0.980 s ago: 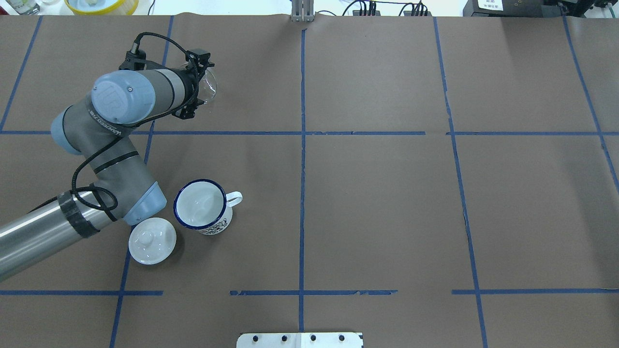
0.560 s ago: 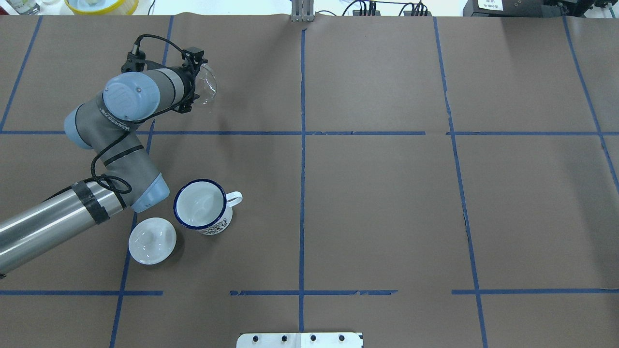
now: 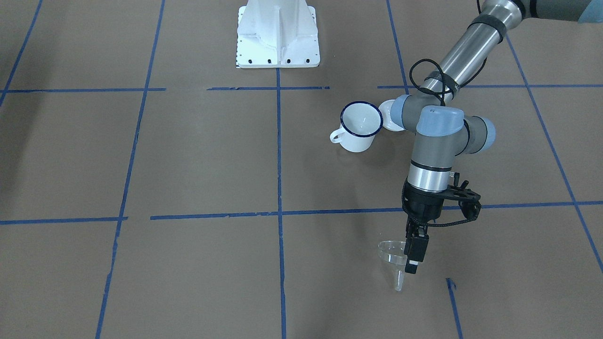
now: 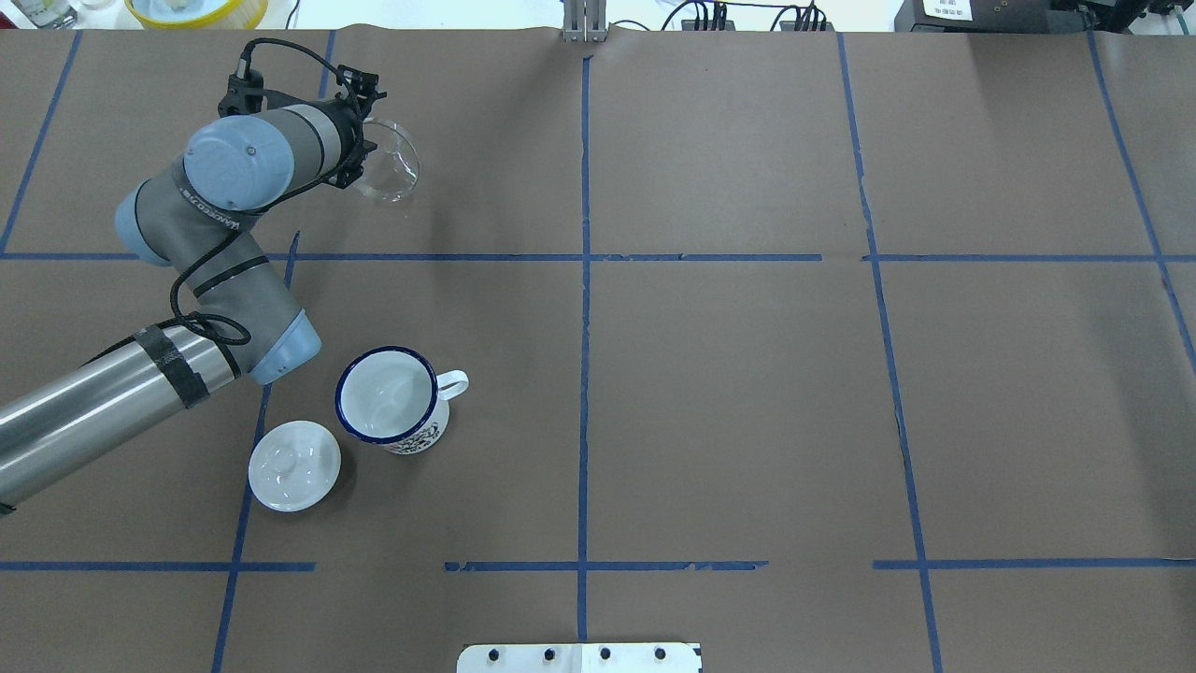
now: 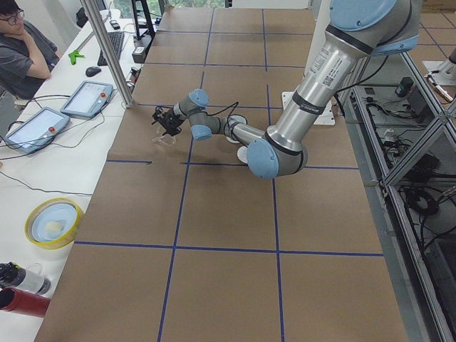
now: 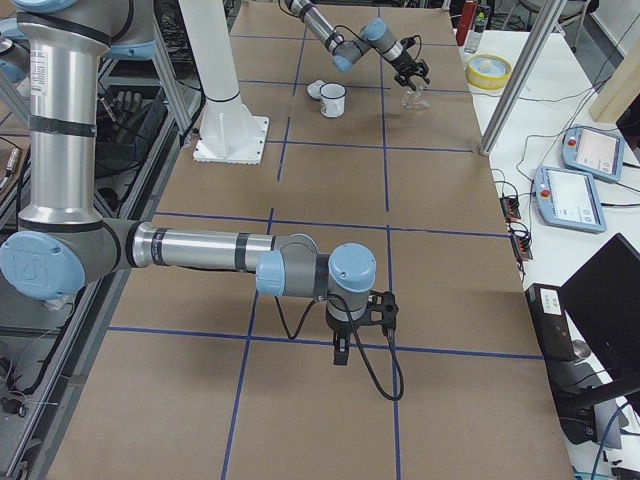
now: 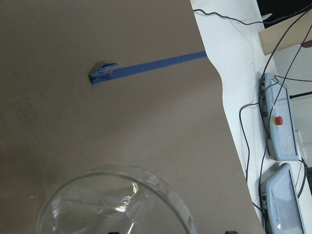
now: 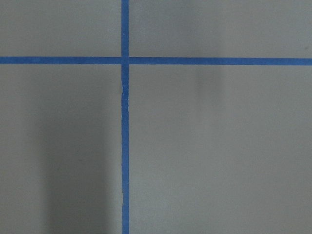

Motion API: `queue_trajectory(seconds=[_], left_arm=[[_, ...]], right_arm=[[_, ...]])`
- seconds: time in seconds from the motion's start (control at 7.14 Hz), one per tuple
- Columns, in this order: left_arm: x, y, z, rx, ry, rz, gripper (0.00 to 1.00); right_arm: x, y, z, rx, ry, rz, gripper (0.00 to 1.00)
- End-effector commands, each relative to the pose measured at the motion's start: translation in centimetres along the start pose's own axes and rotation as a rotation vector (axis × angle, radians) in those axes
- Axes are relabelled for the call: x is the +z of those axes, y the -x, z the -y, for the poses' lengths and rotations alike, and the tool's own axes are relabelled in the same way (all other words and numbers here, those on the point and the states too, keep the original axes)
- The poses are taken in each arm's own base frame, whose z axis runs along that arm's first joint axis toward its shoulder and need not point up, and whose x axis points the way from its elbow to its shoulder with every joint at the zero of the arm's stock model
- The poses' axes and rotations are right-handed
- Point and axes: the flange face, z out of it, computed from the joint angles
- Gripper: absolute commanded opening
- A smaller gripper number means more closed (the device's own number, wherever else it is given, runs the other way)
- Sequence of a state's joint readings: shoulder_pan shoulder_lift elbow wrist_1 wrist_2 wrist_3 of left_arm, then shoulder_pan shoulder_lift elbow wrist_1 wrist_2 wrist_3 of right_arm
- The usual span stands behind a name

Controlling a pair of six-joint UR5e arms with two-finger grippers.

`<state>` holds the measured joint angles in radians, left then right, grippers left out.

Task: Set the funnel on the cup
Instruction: 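Grasp the glass funnel's rim with the left gripper and lift it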

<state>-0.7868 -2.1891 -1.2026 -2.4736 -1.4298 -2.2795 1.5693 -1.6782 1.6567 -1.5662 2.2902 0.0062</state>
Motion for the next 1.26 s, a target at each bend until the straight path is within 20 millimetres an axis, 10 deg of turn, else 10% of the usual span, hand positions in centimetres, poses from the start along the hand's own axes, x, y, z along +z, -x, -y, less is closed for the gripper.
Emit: queue_trajectory(seconds=[0.0,0.28,0.42,0.56,0.7,1.12], left_arm=[[0.2,-0.2,0.1,-0.001,-0.004,-0.004,0.74],[0.9,-0.2,0.0,0.000,-0.010,0.003,0.74],[0.8,-0.6,-0.1,-0.002,-0.005,-0.003,0.56],[0.7,-0.7,-0.4,0.000,-0.002,-0.004,0.12],[0.7,-0.7,-0.4,0.008,-0.002,-0.004,0.00],[0.4,-1.0,-0.4,0.024,0.004,-0.009,0.00]], right_arm=[[0.0,0.0,0.0,0.000,0.000,0.000,1.00],[0.1,0.0,0.0,0.001,0.001,0.000,1.00],[0.0,0.0,0.0,0.000,0.000,0.000,1.00],[0.0,0.0,0.0,0.000,0.000,0.000,1.00],[0.0,0.0,0.0,0.000,0.000,0.000,1.00],[0.0,0.0,0.0,0.000,0.000,0.000,1.00]])
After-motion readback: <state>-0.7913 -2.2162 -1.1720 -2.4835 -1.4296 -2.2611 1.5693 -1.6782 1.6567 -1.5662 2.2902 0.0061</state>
